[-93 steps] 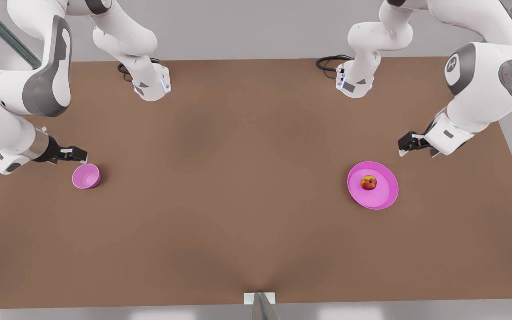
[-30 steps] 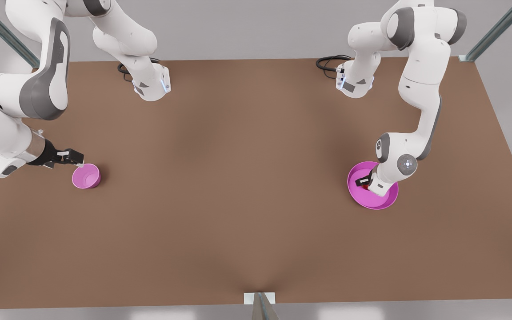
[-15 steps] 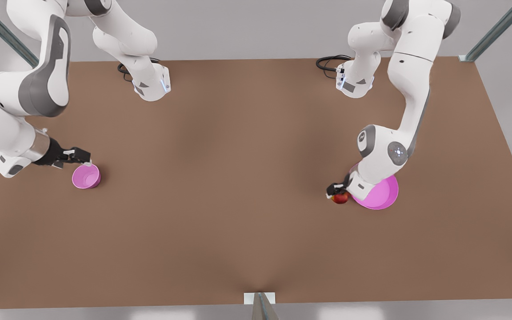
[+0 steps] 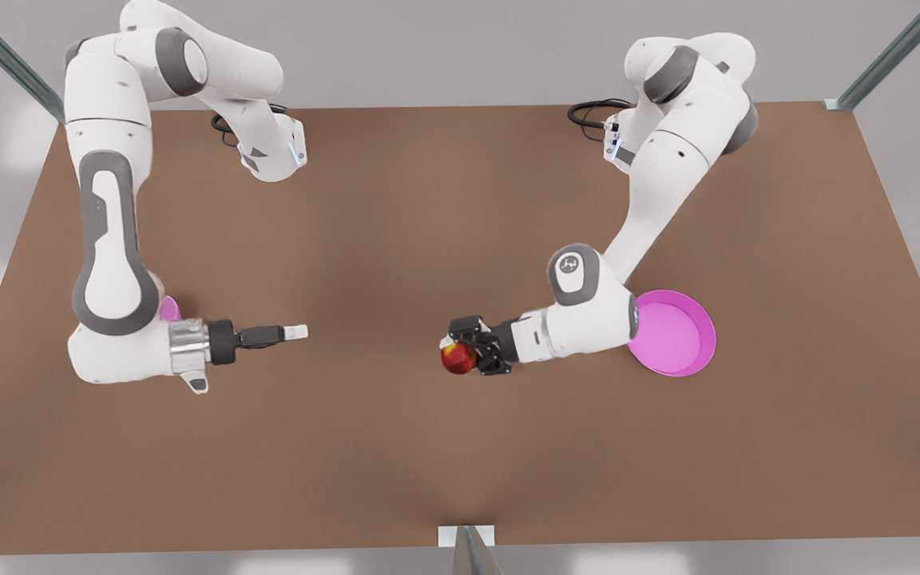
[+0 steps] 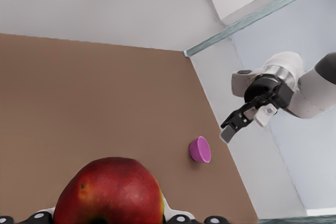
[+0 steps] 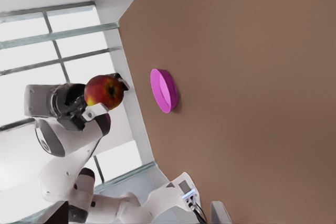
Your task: Use the left arm to pick up the apple from the plate, transfer it to the gripper of the right arm, and then use the right arm to place it into the bowl
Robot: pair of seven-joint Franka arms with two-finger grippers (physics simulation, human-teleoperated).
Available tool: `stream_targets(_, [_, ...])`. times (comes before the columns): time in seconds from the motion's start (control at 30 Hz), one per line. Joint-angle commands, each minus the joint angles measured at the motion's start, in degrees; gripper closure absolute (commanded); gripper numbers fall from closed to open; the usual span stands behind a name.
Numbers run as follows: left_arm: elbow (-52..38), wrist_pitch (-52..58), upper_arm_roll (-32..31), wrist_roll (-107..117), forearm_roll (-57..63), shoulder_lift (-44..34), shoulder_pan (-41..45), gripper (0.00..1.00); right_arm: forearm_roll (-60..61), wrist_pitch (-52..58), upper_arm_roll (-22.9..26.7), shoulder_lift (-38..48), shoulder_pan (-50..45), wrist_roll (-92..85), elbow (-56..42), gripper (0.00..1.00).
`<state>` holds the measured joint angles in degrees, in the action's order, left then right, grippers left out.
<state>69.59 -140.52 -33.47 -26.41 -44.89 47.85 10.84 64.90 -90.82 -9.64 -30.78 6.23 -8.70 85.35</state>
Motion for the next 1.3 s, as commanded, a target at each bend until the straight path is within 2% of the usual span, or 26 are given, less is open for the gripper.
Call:
stream_targets(0.0, [-3.8,-9.9,-1.2,-63.8,-1.5,3.1,2.0,0.39,9.5,-1.6,0.0,-1.0,0.1,-14.4,0.0,0.00])
stream_targets(0.07, [-4.1,-12.0,-1.8,-71.5,-1.5,3.8,2.3,0.39,9.6,-4.5,0.0,-1.8,-0.9,-19.7,-0.2,0.00])
stream_targets(0.1, [-4.3,-12.8,-4.0,-73.3,-1.5,4.4,2.2,0.39,12.8,-10.1,-0.1,-2.3,-2.7,-20.0,-0.4,0.00])
stream_targets(0.27, [-6.0,-12.9,-5.6,-73.3,-4.9,6.0,2.3,0.38,17.4,-16.1,-0.1,-5.7,-6.9,-20.1,-0.9,0.00])
stream_targets(0.43, [-9.4,-16.6,-10.5,-74.6,-4.9,10.0,3.6,0.38,22.4,-17.6,0.0,-11.9,-8.4,-23.6,-5.3,0.00])
stream_targets(0.57, [-9.7,-17.3,-11.3,-75.0,-5.0,11.0,3.9,0.38,26.2,-16.5,-0.3,-12.5,-10.0,-25.8,-4.1,0.00])
stream_targets(0.7, [-9.7,-17.8,-11.3,-75.0,-5.0,11.7,4.5,0.38,26.1,-15.9,-10.4,-10.0,-2.5,-28.8,2.2,0.00])
stream_targets(0.87, [-9.7,-17.9,-11.4,-75.0,-5.0,12.2,4.5,0.38,25.8,-16.3,-12.8,-9.5,-2.2,-28.9,3.8,0.00])
stream_targets(1.27, [-9.7,-17.9,-11.4,-75.0,-5.0,12.4,4.5,0.38,26.4,-19.4,-14.4,-10.8,-2.9,-29.1,2.0,0.00])
